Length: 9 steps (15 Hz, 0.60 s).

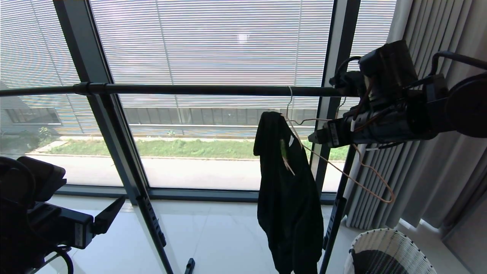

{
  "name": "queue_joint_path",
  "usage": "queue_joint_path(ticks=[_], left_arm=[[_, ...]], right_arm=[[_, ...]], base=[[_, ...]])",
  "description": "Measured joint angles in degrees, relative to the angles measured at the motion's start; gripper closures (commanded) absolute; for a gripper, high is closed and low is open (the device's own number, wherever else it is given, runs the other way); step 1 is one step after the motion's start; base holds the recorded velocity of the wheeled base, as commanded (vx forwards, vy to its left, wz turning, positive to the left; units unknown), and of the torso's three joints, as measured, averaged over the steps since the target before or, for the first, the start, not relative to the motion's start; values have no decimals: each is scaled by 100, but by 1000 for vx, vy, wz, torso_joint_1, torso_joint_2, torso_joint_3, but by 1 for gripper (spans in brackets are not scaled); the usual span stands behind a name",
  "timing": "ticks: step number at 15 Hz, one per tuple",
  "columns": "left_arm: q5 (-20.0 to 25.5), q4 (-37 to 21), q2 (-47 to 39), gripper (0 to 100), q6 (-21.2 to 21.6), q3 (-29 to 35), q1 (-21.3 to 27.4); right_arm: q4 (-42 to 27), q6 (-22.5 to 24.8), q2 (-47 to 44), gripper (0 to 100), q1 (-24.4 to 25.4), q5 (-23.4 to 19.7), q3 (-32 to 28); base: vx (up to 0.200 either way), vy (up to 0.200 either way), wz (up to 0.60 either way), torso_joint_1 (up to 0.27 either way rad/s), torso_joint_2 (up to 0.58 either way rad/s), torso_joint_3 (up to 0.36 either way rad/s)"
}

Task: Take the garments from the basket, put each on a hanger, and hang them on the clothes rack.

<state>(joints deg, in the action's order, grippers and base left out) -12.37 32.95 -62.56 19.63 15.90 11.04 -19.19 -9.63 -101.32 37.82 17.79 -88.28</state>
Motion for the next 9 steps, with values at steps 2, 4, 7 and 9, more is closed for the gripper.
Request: queue_joint_path(ticks=[2, 4, 7, 9], left_arm=[[-119, -9, -2, 0, 2, 74, -74], [-119, 0, 5, 0, 7, 140, -151], [-122, -5, 35, 0, 7, 166, -265], [-122, -2, 96, 0, 2, 155, -333]], right_arm=[[-11, 140, 256, 0, -77, 167, 132], [-21, 306, 556, 0, -229, 211, 375], [4, 501, 901, 0, -411, 213, 675], [-5, 657, 1115, 0, -636, 235, 879]], base=[[-200, -200, 0, 5, 5, 2], [-200, -200, 0, -7, 0, 2], [-200, -133, 0, 2, 4, 4], [-100, 0, 0, -4, 1, 1]])
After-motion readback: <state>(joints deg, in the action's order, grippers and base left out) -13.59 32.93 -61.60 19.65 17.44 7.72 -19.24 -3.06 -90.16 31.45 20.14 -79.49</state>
